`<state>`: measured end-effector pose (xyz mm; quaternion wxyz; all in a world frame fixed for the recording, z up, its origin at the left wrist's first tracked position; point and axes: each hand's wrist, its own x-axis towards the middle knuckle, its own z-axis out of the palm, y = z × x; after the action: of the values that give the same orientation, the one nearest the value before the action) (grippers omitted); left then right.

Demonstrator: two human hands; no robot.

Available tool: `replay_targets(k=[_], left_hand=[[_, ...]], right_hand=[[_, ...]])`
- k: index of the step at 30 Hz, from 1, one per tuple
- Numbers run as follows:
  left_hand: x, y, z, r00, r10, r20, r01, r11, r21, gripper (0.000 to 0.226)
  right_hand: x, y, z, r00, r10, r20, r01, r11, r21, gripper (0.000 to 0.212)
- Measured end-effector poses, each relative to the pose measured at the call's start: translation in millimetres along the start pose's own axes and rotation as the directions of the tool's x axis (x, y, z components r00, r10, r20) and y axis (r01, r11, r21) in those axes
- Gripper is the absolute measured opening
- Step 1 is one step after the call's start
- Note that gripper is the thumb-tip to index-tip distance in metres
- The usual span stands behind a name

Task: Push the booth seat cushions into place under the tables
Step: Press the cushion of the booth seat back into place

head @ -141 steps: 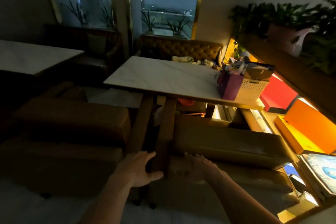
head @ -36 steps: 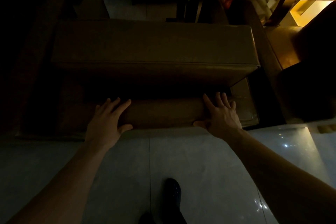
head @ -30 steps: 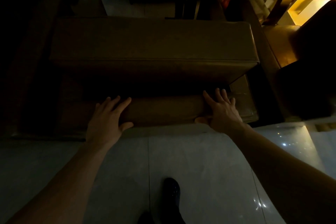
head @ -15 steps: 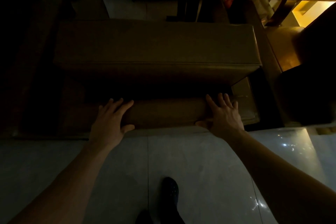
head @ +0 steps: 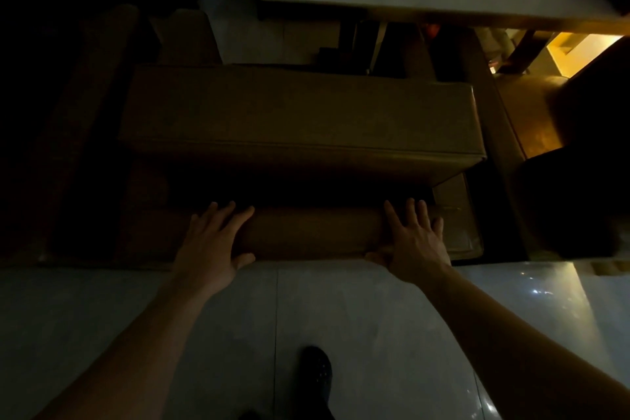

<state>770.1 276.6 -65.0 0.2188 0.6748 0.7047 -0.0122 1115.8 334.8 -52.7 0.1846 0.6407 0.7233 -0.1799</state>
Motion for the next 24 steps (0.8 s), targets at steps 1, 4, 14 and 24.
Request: replay_targets(k=[1,4,14,24], left_hand=[[-0.1,0.5,-1.6,1.0,0.001,0.028,-0.002,1.0,0.019,0.088],[-1.4,-0.1,-9.5,0.995,0.011,0.095,-0.015,0.999,0.034,0.095],[-58.0,-68.1,-77.4,1.0,0.007,0.01,-0.006,0.996,-0.092,0.091],[-158.1,-251.7,-181.1,0.995,-0.018,-0.098,0.012,0.998,-0.068,0.092]], right_hand=[[0.5,-0.1,-4.5,1.0,0.01,0.027,-0.01,1.0,0.0,0.113],[-3.7,-8.5,-17.6,0.998,-0.011,0.058,0.01,1.0,0.024,0.111],[-48.4,-144.4,-67.6,0.988,-0.129,0.086,0.124,0.991,0.057,0.106],[-115.2,-391.6,-108.5,0.975,-0.221,-0.028,0.222,0.973,0.059,0.099]])
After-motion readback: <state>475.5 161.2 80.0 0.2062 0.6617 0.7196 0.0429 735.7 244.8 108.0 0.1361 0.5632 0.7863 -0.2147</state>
